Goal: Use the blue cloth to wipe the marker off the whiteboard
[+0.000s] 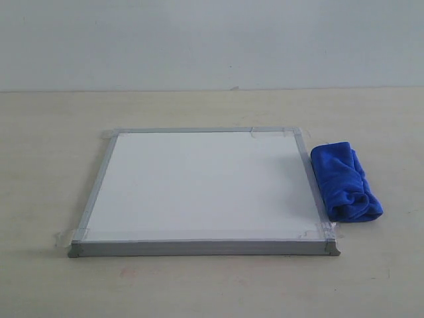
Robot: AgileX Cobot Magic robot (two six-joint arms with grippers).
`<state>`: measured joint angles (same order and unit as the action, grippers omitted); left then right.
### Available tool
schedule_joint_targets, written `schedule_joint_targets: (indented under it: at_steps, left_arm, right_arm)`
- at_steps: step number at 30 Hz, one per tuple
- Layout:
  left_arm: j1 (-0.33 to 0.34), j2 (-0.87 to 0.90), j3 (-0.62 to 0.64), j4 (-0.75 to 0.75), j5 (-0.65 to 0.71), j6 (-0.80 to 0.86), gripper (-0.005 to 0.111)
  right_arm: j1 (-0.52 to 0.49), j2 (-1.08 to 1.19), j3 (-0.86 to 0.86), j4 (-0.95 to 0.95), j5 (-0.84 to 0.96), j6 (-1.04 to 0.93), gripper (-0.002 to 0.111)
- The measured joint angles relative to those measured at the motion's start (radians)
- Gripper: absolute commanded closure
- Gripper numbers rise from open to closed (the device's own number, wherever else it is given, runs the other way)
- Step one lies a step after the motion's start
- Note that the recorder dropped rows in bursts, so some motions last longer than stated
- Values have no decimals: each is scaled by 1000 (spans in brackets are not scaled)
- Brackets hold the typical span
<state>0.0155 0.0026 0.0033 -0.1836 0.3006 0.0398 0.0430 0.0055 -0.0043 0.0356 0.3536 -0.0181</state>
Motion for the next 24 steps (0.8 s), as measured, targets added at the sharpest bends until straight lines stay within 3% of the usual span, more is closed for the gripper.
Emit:
schedule_joint_targets:
  at_steps: [24]
  left_arm:
    - [0, 0, 0, 0, 0, 0, 102]
  right_arm:
    - [-41, 0, 4, 0, 0, 8, 107]
